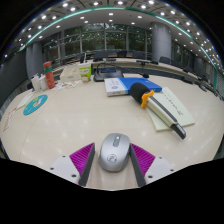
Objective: Arrange mouse
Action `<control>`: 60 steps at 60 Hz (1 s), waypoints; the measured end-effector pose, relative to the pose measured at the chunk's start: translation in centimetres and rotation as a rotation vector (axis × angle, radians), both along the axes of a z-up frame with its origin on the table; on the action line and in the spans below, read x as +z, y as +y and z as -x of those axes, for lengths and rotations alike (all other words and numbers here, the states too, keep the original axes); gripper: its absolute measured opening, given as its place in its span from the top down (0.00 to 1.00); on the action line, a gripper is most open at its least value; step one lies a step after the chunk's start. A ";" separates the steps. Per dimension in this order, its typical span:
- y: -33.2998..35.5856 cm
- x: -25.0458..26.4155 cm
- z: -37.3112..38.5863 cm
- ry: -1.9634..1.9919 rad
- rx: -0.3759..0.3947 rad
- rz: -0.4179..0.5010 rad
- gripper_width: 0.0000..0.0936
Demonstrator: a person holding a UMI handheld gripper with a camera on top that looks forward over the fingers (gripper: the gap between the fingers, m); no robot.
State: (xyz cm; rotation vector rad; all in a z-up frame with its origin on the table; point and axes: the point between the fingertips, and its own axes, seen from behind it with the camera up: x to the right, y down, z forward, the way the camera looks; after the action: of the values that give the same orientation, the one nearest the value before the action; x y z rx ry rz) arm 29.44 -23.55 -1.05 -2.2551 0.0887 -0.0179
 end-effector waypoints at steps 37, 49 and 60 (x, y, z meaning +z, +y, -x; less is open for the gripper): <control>2.8 7.8 0.9 -0.007 -0.083 -0.094 0.60; 10.4 20.5 7.9 -0.001 -0.083 -0.284 0.60; 18.5 26.3 22.8 0.001 0.010 -0.370 0.60</control>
State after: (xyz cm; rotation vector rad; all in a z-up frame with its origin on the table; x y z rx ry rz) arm 6.65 -5.10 25.29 -1.8858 0.0741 0.0051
